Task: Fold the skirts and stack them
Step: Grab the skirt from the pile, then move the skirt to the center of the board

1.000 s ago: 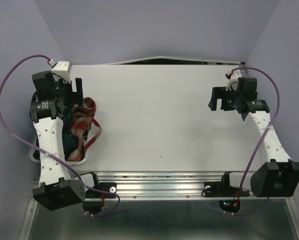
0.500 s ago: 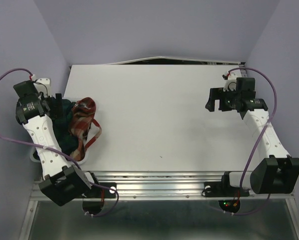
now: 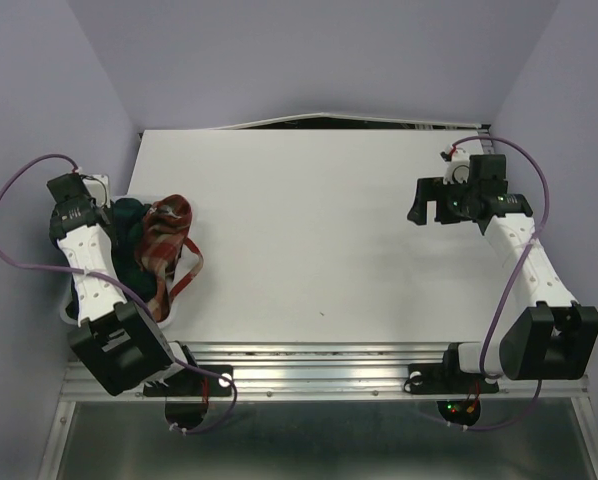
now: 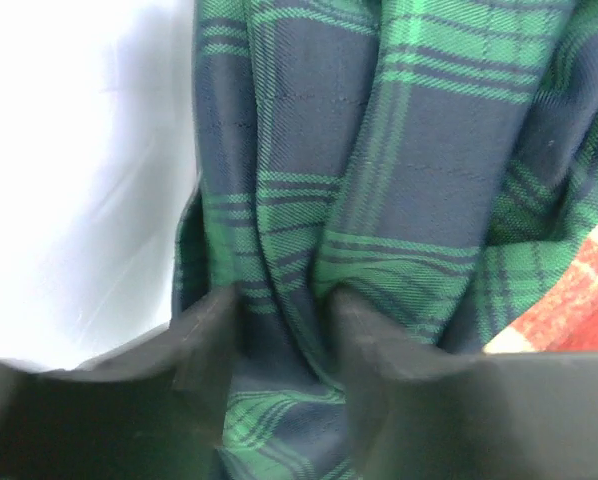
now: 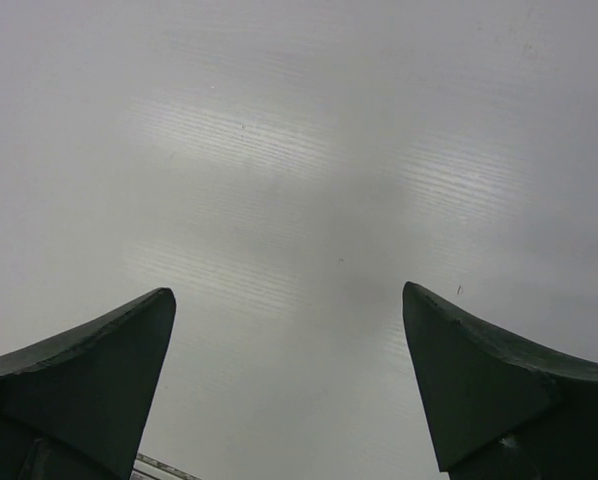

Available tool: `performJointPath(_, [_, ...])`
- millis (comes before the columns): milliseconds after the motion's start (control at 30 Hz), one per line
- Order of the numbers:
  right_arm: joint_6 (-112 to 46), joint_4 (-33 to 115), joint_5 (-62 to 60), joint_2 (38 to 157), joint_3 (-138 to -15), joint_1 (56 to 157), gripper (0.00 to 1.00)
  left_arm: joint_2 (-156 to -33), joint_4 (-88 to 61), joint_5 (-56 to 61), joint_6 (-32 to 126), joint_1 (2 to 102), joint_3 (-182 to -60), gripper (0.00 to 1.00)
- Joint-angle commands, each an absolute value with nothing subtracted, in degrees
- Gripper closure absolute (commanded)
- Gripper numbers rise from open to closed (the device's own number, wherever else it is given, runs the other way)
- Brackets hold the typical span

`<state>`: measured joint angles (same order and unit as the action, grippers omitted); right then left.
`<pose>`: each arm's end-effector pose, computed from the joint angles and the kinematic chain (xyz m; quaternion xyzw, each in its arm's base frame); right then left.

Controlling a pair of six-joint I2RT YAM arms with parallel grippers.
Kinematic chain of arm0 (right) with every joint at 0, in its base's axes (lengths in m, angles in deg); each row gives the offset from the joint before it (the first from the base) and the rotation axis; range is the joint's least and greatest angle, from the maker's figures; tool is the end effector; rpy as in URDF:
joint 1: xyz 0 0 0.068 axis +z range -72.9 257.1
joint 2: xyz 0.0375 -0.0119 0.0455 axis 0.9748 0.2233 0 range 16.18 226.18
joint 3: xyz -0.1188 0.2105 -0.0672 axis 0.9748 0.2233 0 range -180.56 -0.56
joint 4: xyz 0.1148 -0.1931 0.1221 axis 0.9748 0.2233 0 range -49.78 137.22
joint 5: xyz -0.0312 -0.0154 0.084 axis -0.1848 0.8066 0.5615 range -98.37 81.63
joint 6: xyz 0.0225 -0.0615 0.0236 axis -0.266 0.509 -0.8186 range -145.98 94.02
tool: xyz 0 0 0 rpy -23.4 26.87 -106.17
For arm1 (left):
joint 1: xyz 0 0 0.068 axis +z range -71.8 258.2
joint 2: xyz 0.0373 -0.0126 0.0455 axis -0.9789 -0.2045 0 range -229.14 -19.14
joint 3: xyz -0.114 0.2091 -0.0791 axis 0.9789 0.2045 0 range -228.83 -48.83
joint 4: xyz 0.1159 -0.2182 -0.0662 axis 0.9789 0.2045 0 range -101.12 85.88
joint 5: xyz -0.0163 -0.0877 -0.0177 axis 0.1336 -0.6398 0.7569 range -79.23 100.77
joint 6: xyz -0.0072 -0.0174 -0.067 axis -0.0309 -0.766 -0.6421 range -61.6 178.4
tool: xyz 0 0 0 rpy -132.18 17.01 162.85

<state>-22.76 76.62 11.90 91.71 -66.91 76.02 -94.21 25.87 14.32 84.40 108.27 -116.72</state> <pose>0.2944 0.0141 0.2774 -0.0836 0.9100 0.1488 0.3779 0.2544 0.1513 0.2854 -0.0448 0.9196 0.2081 0.3301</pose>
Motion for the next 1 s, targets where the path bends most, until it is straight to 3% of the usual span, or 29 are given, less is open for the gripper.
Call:
performJointPath(0, [-22.6,76.7,12.8,90.4,-70.0,75.9,0.0,-91.7,22.5,15.0,84.5,108.3,-120.1,0.81])
performJointPath(33, [-22.6,76.7,12.9,90.4,-70.0,75.9,0.0,-90.8,22.8,14.7,84.4,108.3,-121.1,0.95])
performJointPath(67, [-22.7,77.0,13.2,90.4,-70.2,75.9,0.0,-90.3,24.2,14.3,84.1,108.3,-123.9,1.0])
performJointPath(400, [-23.5,76.7,13.9,91.2,-73.5,75.9,0.0,-86.5,33.3,2.2,84.0,105.3,-152.2,1.0])
performJointPath(600, [-24.0,76.9,12.3,92.5,-77.0,75.9,0.0,-89.1,35.5,-10.3,81.1,95.1,-163.9,1.0])
performJointPath(800, [-23.1,77.8,7.4,94.2,-80.2,75.9,0.0,-88.8,28.0,-30.5,75.9,82.1,-158.4,1.0])
performJointPath(967, [-21.7,79.5,8.1,96.4,-81.2,72.2,0.0,-90.7,22.9,-31.0,78.1,63.4,-148.4,1.0])
